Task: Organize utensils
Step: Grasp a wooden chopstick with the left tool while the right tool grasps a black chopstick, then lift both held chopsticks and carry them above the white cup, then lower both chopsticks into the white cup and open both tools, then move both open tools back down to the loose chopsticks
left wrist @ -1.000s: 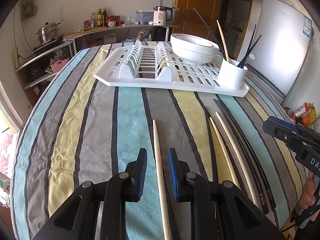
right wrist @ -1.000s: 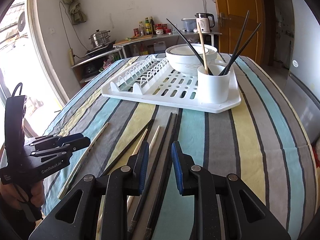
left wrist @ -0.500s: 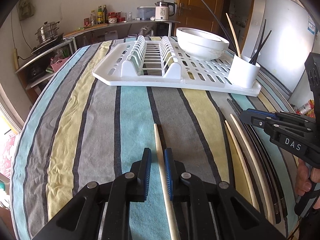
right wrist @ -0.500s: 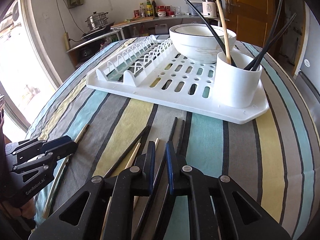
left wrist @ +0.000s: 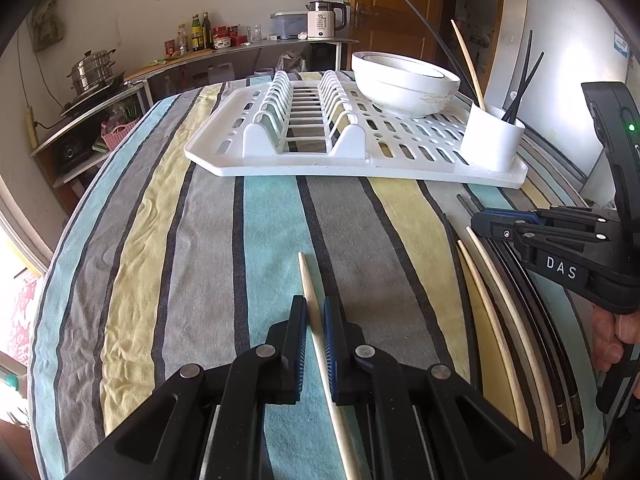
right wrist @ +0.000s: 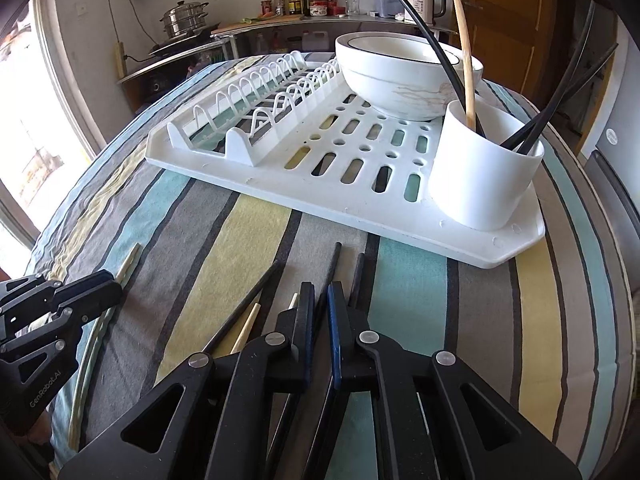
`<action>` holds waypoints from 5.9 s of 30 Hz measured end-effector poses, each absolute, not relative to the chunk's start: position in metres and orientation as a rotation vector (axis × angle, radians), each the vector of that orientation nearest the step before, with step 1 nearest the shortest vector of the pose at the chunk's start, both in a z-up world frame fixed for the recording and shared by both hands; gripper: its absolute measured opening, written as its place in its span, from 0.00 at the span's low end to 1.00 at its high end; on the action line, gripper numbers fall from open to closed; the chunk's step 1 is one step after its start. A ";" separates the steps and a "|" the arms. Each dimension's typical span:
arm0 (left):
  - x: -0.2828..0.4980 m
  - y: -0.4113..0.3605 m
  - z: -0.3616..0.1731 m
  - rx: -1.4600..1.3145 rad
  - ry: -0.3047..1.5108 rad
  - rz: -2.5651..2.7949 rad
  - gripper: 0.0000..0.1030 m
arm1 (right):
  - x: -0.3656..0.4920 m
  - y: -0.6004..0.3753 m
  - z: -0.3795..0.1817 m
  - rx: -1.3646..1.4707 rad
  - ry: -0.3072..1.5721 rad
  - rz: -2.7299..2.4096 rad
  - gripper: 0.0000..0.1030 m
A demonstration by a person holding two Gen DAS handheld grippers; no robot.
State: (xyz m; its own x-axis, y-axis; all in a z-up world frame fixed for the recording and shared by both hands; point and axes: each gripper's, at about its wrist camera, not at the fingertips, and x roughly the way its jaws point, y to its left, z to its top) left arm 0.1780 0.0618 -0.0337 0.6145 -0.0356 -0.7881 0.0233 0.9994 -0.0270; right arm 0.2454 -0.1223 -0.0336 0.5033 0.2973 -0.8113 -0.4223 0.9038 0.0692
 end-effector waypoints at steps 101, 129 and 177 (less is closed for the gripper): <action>0.334 -0.058 0.175 -0.158 0.524 -0.358 0.06 | 0.238 -0.259 0.189 0.075 0.386 0.406 0.04; 0.399 -0.065 0.080 -0.160 0.581 -0.318 0.06 | 0.309 -0.259 0.129 0.115 0.524 0.377 0.04; 0.148 -0.001 0.033 0.002 0.698 -0.277 0.12 | 0.150 -0.228 0.074 0.063 0.633 0.460 0.15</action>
